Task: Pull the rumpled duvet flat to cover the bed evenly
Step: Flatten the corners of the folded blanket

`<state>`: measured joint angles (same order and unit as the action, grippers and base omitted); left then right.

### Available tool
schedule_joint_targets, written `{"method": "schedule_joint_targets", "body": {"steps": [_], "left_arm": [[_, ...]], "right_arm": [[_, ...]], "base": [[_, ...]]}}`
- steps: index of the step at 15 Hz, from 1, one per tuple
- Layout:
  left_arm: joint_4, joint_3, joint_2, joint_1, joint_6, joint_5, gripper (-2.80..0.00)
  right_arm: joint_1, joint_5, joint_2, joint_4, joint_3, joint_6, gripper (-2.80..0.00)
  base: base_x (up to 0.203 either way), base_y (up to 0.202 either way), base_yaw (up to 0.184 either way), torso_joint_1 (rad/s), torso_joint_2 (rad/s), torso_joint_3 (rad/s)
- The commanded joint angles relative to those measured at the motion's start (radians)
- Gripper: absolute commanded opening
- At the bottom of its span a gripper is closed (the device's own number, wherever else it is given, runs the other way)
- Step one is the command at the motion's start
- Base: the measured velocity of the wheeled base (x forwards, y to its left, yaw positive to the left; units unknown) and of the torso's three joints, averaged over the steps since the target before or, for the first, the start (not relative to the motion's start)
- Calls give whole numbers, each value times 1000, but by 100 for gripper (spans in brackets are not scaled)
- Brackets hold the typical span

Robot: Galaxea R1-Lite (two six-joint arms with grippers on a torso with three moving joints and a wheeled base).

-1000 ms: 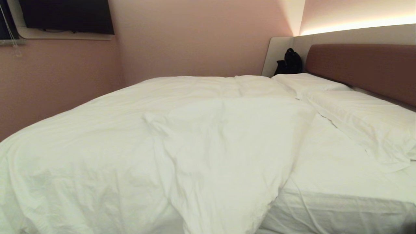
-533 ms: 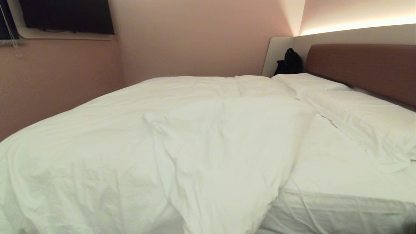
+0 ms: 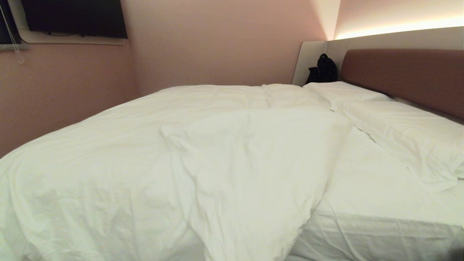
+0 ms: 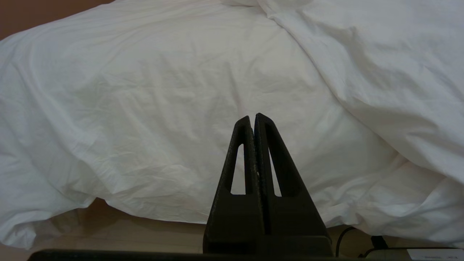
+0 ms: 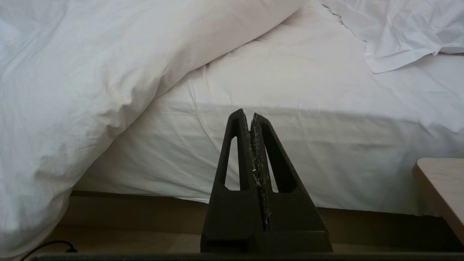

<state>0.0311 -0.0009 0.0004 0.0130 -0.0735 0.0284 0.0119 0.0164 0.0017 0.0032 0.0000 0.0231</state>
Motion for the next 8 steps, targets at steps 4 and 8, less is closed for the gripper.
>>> {"method": "schedule_joint_targets", "body": {"steps": [4,8], "left_arm": [[-2,1,0,1,1,-1,-280],[-3,1,0,1,4,1,-280]], "right_arm": [[0,0,0,0,0,0,-280],[0,0,0,0,0,0,-280]], "base": [[0,0,0,0,0,0],[0,0,0,0,0,0]]}}
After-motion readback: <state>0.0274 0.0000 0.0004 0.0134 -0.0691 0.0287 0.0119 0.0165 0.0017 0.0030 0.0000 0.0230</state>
